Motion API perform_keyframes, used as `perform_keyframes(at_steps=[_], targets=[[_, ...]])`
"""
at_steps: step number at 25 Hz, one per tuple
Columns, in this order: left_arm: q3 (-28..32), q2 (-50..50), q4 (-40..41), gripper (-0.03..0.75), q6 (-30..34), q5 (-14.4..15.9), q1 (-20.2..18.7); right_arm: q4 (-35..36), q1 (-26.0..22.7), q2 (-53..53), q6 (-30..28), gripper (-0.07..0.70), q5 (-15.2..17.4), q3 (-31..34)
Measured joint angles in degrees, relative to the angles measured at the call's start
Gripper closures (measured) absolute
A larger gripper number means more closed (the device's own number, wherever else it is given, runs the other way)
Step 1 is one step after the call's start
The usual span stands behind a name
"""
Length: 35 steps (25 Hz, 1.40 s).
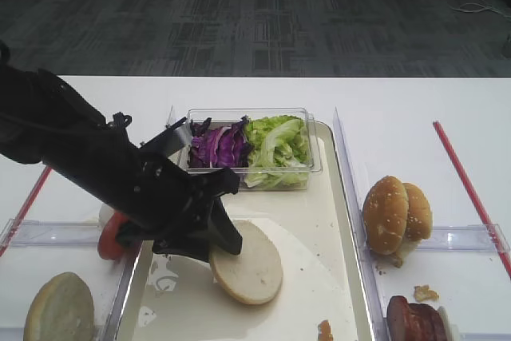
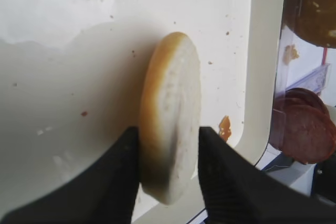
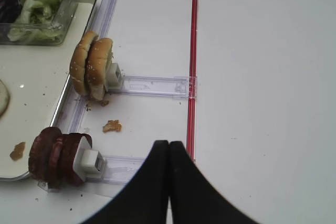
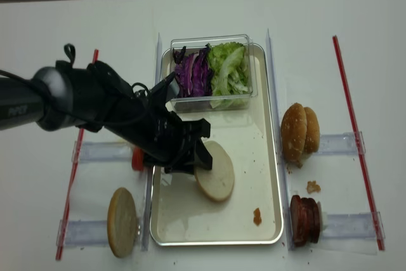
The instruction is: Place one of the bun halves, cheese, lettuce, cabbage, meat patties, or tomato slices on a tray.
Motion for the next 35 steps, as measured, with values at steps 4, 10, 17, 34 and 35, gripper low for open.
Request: perform_keyframes(at_steps=[4, 10, 17, 34, 35], targets=[[-1.3, -1.27, 6.78, 0.461, -5.43, 0.25, 0.0, 0.0, 0.0, 0.0, 0.0, 0.4, 0.0, 0.0], [-1.39, -4.06, 13.4, 0.461, -10.98, 0.78, 0.0, 0.0, 0.0, 0.0, 0.0, 0.4, 0.0, 0.0], [-2.8, -6.41, 20.04, 0.461, -17.41, 3.06, 0.0, 0.0, 0.0, 0.0, 0.0, 0.4, 0.0, 0.0], [-18.98, -8.67, 50.14, 0.461, -40.61, 22.5, 0.0, 0.0, 0.0, 0.0, 0.0, 0.4, 0.0, 0.0], [-19.81, -8.67, 51.74, 0.461, -41.44, 22.76, 0.0, 0.0, 0.0, 0.0, 0.0, 0.4, 0.0, 0.0]])
